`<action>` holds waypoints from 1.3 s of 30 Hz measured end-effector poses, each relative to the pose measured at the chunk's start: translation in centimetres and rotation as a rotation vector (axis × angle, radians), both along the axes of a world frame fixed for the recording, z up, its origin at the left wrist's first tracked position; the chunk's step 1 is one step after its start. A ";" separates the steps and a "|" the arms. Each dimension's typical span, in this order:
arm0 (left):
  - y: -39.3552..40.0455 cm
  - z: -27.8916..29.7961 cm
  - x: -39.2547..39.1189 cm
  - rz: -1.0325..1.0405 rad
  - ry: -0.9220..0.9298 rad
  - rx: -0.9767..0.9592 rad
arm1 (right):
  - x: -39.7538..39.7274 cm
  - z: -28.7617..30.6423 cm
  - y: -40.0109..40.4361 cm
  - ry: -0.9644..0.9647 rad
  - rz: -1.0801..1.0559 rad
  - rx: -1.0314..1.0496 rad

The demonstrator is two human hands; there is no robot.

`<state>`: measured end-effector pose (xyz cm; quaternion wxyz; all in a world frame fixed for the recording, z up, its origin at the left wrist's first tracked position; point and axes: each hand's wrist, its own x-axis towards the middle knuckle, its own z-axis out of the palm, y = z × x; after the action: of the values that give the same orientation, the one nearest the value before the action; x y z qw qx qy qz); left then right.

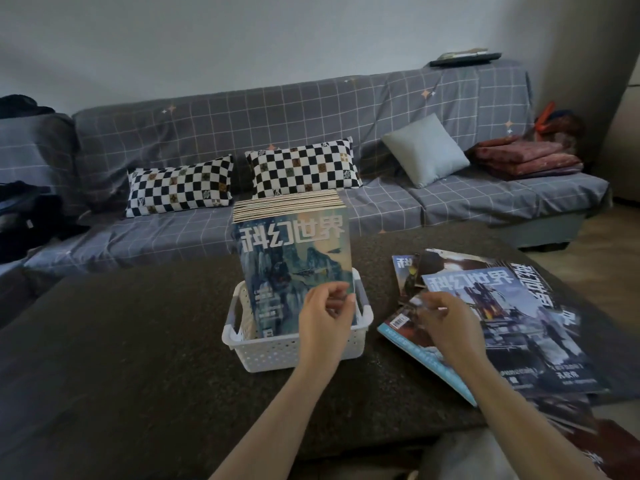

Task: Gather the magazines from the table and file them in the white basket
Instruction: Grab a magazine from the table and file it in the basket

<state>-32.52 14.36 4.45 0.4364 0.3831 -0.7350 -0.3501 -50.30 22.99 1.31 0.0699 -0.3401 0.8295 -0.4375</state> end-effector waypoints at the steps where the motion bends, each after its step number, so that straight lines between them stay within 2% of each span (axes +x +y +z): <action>1: 0.8 -0.2 -1.3 -0.042 -0.012 0.021 | -0.9 -0.2 1.0 0.004 -0.010 0.029; 4: 2.9 -1.2 -5.1 -0.175 -0.058 0.100 | -3.4 -0.6 3.7 -0.018 -0.052 0.120; 11: 6.5 -4.4 -12.0 -0.337 -0.197 0.335 | -8.3 -2.0 8.9 -0.005 -0.170 0.241; 16: 7.2 -5.8 -14.9 -0.308 -0.272 0.437 | -11.2 -2.5 11.0 -0.023 -0.258 0.487; 19: 7.2 -6.0 -15.9 -0.256 -0.204 0.538 | -12.1 -3.0 11.3 -0.103 -0.263 0.517; 24: 6.6 -5.5 -16.9 -0.156 -0.161 0.679 | -11.8 -3.0 11.5 -0.046 -0.328 0.546; 27: 6.0 -4.9 -16.9 -0.245 -0.157 0.743 | -11.5 -2.8 11.9 -0.126 -0.374 0.409; 30: 6.2 -4.7 -16.3 -0.340 -0.196 0.698 | -10.8 -2.7 12.2 -0.255 -0.366 0.252; 35: 6.4 -4.1 -14.0 -0.336 -0.104 0.693 | -9.9 -3.0 12.5 -0.418 -0.357 0.045; 39: 5.4 -2.3 -11.0 -0.321 -0.010 0.665 | -8.8 -2.8 11.7 -0.582 -0.239 -0.112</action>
<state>-43.54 19.71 2.11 0.2239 0.3855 -0.6338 -0.6321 -59.11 34.74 -1.49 0.2336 -0.1043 0.7832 -0.5667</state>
